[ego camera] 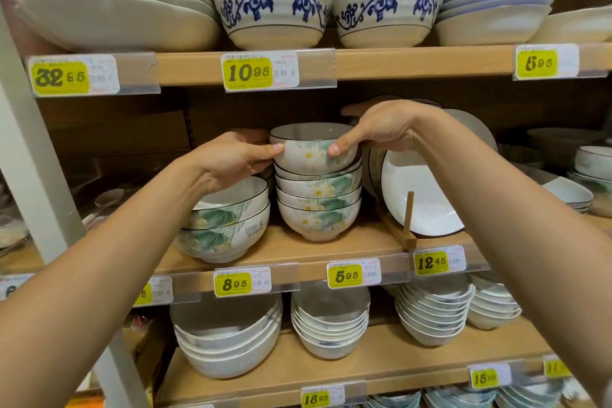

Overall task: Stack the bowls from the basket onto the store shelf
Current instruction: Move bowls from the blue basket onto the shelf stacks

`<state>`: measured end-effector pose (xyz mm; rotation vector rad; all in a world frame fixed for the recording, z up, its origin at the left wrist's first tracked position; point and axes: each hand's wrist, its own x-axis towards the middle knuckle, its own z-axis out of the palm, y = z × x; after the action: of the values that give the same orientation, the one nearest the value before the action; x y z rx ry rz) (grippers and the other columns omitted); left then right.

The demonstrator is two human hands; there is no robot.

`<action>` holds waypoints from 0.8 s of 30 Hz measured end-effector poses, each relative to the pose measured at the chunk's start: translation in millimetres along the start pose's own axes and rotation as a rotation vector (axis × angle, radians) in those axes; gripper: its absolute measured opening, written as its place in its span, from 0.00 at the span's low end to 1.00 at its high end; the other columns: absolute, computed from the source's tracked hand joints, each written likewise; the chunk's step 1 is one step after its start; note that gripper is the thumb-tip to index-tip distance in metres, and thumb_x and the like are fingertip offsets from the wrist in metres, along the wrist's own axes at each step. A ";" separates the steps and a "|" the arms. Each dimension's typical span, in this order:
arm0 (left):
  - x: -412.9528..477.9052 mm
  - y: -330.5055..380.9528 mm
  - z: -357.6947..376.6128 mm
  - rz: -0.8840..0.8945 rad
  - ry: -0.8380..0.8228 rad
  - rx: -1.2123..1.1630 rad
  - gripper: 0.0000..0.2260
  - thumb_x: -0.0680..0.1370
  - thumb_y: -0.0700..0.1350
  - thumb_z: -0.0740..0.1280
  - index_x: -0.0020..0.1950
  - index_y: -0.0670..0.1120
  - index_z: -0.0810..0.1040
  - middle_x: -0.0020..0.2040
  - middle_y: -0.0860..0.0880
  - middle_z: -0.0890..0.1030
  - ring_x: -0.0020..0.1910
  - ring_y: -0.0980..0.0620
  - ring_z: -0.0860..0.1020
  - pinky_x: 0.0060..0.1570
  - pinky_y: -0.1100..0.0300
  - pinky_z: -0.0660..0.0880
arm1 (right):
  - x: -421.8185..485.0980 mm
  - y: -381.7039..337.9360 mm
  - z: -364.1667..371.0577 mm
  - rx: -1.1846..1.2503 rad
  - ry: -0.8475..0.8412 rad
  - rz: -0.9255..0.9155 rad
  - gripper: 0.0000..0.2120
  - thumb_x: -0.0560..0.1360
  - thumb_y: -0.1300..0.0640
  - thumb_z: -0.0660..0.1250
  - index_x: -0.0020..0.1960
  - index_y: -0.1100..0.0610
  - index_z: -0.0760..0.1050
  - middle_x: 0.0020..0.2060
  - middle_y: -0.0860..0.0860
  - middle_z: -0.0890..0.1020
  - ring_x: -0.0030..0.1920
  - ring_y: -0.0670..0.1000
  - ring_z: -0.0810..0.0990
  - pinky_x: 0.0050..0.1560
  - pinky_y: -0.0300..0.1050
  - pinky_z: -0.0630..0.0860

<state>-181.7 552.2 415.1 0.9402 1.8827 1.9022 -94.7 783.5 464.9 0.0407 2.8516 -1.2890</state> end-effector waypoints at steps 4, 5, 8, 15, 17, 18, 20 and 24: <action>4.4 -5.6 -1.1 -0.011 -0.012 0.105 0.18 0.73 0.39 0.70 0.62 0.42 0.77 0.54 0.50 0.84 0.55 0.56 0.81 0.51 0.66 0.75 | 6.9 4.6 -2.8 -0.045 -0.031 0.043 0.41 0.58 0.52 0.78 0.67 0.64 0.69 0.64 0.55 0.75 0.68 0.54 0.70 0.71 0.48 0.63; 5.1 -5.6 -1.0 -0.014 0.000 0.106 0.20 0.73 0.39 0.70 0.65 0.41 0.75 0.57 0.50 0.83 0.58 0.55 0.79 0.55 0.65 0.74 | 8.1 5.4 -3.2 -0.049 -0.032 0.045 0.44 0.59 0.52 0.78 0.69 0.64 0.66 0.66 0.56 0.74 0.69 0.55 0.69 0.72 0.48 0.63; 5.2 -3.3 -1.4 -0.022 -0.063 0.162 0.25 0.72 0.37 0.71 0.69 0.42 0.72 0.59 0.50 0.82 0.57 0.58 0.80 0.53 0.66 0.75 | 10.9 5.7 -2.8 -0.029 -0.022 0.019 0.51 0.61 0.54 0.78 0.76 0.60 0.55 0.64 0.54 0.74 0.64 0.53 0.72 0.68 0.48 0.66; 6.9 -2.2 9.2 0.024 -0.050 0.420 0.31 0.69 0.38 0.75 0.71 0.48 0.71 0.61 0.53 0.81 0.56 0.62 0.79 0.49 0.71 0.76 | 13.9 1.5 -11.8 -0.111 -0.161 0.088 0.25 0.63 0.47 0.75 0.56 0.55 0.76 0.54 0.49 0.82 0.54 0.47 0.79 0.45 0.39 0.74; 7.8 -0.8 6.3 0.013 -0.040 0.468 0.33 0.67 0.45 0.77 0.71 0.49 0.71 0.61 0.53 0.80 0.58 0.60 0.79 0.54 0.67 0.76 | 15.4 -1.4 -14.3 -0.136 -0.182 0.103 0.26 0.64 0.47 0.74 0.59 0.54 0.76 0.54 0.49 0.83 0.54 0.47 0.80 0.45 0.38 0.76; 8.3 -0.7 4.5 0.011 -0.034 0.501 0.35 0.65 0.48 0.77 0.71 0.49 0.71 0.62 0.53 0.80 0.60 0.58 0.78 0.58 0.63 0.74 | 15.8 -3.2 -15.8 -0.145 -0.194 0.107 0.26 0.64 0.47 0.74 0.60 0.54 0.76 0.54 0.49 0.84 0.54 0.48 0.81 0.45 0.38 0.77; 8.3 -0.8 1.9 0.016 -0.016 0.572 0.39 0.62 0.55 0.76 0.71 0.49 0.71 0.64 0.52 0.78 0.62 0.56 0.76 0.65 0.57 0.72 | 16.2 -7.1 -19.0 -0.171 -0.229 0.108 0.26 0.64 0.47 0.74 0.60 0.54 0.76 0.52 0.49 0.85 0.52 0.47 0.84 0.45 0.37 0.79; 7.4 -3.8 1.7 0.044 0.005 0.614 0.41 0.60 0.60 0.75 0.70 0.50 0.72 0.63 0.52 0.79 0.62 0.53 0.77 0.67 0.52 0.71 | 16.3 -9.7 -23.2 -0.193 -0.281 0.112 0.26 0.65 0.46 0.73 0.61 0.54 0.76 0.53 0.49 0.85 0.54 0.48 0.83 0.51 0.40 0.79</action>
<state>-187.0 558.5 413.0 1.1434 2.5240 1.3490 -111.3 794.7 487.2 0.0153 2.6742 -0.9136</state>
